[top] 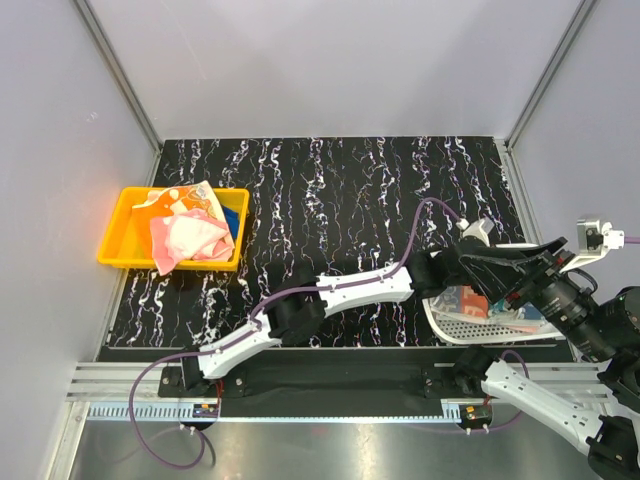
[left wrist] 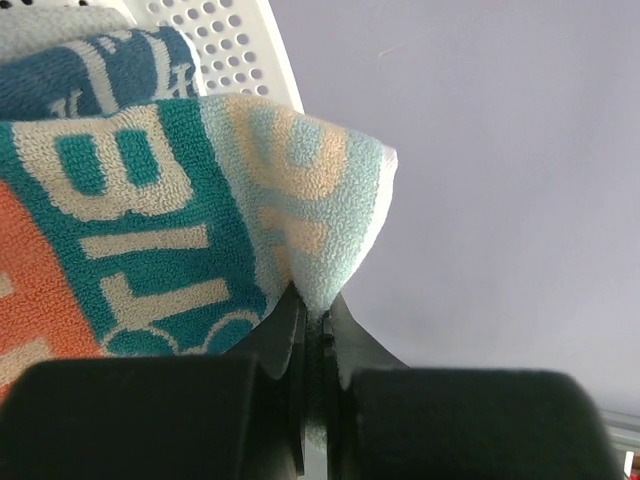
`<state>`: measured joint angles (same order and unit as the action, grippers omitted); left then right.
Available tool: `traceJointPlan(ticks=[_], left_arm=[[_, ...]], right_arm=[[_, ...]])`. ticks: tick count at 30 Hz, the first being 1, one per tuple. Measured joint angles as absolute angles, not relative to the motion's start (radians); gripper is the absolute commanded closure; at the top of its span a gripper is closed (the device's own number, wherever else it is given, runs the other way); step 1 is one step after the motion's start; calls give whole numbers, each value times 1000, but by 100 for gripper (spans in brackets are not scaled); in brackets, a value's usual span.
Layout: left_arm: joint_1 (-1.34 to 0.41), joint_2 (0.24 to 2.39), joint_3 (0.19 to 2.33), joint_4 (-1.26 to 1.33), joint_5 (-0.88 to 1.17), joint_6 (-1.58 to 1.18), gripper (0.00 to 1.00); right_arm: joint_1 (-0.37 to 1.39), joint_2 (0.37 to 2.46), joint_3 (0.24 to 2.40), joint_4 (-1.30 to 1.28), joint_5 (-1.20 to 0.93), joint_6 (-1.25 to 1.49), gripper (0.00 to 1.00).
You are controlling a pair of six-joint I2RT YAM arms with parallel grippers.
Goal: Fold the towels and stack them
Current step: Neatly place the folded towel into the bin
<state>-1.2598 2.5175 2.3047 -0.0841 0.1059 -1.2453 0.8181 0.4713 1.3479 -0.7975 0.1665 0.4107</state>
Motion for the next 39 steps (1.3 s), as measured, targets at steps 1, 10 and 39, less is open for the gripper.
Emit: traceJointPlan(ticks=[1, 10, 39], left_arm=[[-1260, 2530, 2316, -78, 106, -1251, 100], [-1246, 2609, 2377, -50, 113, -1264, 99], [-1178, 2471, 2051, 123, 262, -1147, 42]], right_arm=[[818, 471, 1348, -797, 163, 411, 46], [818, 468, 1332, -797, 155, 412, 46], [818, 477, 1294, -756, 118, 446, 46]])
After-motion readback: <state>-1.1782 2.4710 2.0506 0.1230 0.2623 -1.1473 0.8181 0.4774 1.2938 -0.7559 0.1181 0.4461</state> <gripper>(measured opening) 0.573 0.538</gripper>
